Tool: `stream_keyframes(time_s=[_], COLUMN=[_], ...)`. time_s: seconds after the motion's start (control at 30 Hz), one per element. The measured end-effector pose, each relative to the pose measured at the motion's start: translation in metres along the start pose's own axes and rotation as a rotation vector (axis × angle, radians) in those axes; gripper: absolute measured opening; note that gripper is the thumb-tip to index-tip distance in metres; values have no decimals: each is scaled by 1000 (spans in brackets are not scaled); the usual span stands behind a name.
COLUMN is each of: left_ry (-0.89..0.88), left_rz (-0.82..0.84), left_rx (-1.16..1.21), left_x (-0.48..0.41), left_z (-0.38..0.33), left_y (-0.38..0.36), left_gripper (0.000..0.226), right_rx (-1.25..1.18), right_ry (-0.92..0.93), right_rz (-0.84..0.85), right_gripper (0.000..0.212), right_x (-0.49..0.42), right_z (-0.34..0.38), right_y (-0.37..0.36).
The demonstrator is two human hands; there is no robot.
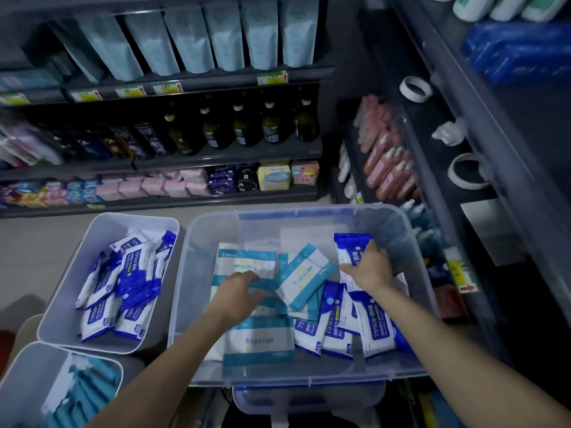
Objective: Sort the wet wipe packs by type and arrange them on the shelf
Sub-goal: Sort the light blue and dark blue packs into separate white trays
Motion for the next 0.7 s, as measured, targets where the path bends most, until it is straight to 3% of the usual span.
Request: stream_keyframes(time_s=[0.07, 0.2, 0.33, 0.4, 0.57, 0.7], left_ry=[-26, -198, -613, -734, -602, -416], left_rz=[-7, 32, 177, 253, 298, 222], left_rx=[54, 40, -322, -502, -785, -800], left_x=[0, 3, 16, 20, 7, -3], left_z=[-8, -49, -113, -131, -116, -95], left_y=[-3, -15, -62, -89, -97, -80], left_gripper=[39, 32, 36, 42, 59, 49], right_rx=[-134, -396, -634, -710, -780, -704], right_ry=[-85, -230, -209, -198, -88, 21], right_rz=[34, 217, 198, 159, 86, 8], right_gripper=[76, 38, 33, 29, 24, 21], right_x=[-1, 7, 12, 17, 26, 35], right_z=[-7, -10, -11, -16, -16, -11], right_y=[0, -9, -3, 3, 34, 64])
Point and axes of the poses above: each hand's wrist, its own x-axis away from the middle knuckle, its own y-axis out of the back of the hand, z = x × y, the point moved 10 cm from there along -x, towards the middle knuckle, and after that the axes turned 5 degrees about -y, right-handed, at the moved point
